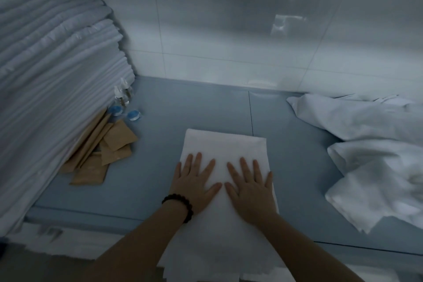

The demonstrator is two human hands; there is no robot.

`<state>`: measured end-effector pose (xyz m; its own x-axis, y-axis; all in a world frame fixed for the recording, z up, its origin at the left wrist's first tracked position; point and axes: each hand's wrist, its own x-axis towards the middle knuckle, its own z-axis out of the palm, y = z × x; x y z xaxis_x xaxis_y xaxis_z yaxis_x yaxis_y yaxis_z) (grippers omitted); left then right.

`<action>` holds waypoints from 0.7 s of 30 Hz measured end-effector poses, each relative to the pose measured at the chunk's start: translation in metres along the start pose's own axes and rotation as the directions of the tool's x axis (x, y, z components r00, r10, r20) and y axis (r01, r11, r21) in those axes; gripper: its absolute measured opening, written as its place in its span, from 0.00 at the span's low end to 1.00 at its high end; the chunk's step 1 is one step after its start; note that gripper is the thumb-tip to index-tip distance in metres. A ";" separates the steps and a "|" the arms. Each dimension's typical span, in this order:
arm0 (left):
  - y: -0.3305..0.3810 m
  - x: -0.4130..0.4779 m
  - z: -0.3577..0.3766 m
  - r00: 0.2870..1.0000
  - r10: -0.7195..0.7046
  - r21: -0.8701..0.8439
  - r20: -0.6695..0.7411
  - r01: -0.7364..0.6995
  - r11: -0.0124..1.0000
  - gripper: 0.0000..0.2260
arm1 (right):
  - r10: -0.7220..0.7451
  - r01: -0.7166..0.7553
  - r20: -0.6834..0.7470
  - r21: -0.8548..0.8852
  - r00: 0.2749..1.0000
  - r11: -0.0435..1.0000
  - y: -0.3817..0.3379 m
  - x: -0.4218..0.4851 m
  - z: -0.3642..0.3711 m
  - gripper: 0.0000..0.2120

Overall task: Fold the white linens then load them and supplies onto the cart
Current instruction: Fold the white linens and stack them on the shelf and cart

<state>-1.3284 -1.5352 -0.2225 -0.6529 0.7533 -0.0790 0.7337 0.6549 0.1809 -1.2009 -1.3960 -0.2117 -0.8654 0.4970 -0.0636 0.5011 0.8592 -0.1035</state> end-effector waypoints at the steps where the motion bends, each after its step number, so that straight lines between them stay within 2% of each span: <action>1: -0.001 0.008 -0.001 1.000 -0.005 0.002 0.001 0.005 1.000 0.32 | 0.000 0.000 0.001 -0.002 1.000 1.000 0.001 0.008 -0.001 0.28; 6: -0.009 0.050 -0.004 1.000 -0.023 0.012 0.015 0.023 1.000 0.33 | -0.003 0.003 0.025 -0.008 1.000 1.000 0.006 0.051 -0.008 0.27; 10: -0.015 0.078 -0.022 0.994 -0.032 0.015 0.106 0.031 0.999 0.32 | 0.002 -0.001 0.142 -0.006 0.990 1.000 0.002 0.080 -0.024 0.27; 12: -0.015 0.077 -0.032 0.994 -0.025 0.019 0.103 0.023 1.000 0.30 | 0.008 -0.011 0.138 0.015 0.990 1.000 -0.001 0.077 -0.028 0.27; 16: -0.020 0.026 -0.030 0.985 0.173 0.019 -0.005 -0.173 0.985 0.26 | -0.049 0.046 0.036 0.060 0.998 0.997 -0.004 0.027 -0.016 0.27; 18: -0.027 -0.007 -0.019 0.967 0.249 0.070 0.046 -0.252 0.965 0.25 | -0.135 0.134 0.058 0.011 0.989 0.991 -0.005 -0.001 -0.005 0.28; 21: -0.040 -0.033 -0.008 0.965 0.246 0.095 0.089 -0.254 0.963 0.26 | -0.169 0.173 0.088 -0.043 0.982 0.984 0.003 -0.018 0.002 0.30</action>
<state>-1.3375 -1.5864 -0.2197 -0.4331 0.8934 -0.1192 0.8898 0.4449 0.1016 -1.1838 -1.4032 -0.2132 -0.9339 0.3320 -0.1327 0.3430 0.9367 -0.0701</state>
